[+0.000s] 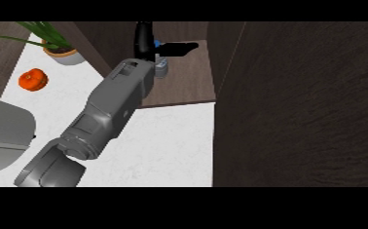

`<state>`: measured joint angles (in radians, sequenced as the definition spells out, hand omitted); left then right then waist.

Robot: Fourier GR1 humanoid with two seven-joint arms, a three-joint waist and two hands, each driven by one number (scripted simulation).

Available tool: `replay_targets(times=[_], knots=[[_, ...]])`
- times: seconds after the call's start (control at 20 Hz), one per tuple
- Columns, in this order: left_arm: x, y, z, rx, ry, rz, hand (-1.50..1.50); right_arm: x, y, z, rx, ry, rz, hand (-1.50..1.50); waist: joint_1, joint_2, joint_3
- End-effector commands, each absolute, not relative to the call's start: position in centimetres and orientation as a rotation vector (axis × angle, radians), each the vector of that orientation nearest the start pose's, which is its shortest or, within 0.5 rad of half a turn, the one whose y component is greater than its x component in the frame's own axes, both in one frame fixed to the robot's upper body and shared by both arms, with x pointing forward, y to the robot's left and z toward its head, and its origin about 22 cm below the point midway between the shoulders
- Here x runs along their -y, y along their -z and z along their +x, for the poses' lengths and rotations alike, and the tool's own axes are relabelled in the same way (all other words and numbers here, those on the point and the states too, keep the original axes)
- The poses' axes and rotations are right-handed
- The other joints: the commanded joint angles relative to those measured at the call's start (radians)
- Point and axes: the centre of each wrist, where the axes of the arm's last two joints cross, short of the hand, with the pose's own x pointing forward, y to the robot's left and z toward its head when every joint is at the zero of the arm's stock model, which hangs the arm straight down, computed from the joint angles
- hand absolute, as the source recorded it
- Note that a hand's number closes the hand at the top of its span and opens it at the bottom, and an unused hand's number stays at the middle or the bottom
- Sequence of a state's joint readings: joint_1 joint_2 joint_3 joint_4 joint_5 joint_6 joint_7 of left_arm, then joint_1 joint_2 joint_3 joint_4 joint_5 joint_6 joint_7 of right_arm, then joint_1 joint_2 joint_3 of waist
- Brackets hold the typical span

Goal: Pick up the bottled water, place it into the cabinet and close the cabinet

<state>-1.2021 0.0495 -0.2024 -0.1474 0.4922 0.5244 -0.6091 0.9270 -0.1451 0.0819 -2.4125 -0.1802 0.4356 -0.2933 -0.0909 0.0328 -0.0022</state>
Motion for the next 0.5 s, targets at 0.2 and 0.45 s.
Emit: replay_targets(times=[0.2,0.45], knots=[[-9.9,-6.1,44.2,1.939,0.007,0.038,-1.50,25.7,-11.1,3.4,1.832,-0.136,0.279,-1.50,0.040,-0.019,0.001],[-8.9,-5.1,43.5,1.935,-0.018,0.015,-1.50,25.3,-11.5,3.2,1.850,-0.102,0.263,-1.50,0.055,-0.026,0.001]])
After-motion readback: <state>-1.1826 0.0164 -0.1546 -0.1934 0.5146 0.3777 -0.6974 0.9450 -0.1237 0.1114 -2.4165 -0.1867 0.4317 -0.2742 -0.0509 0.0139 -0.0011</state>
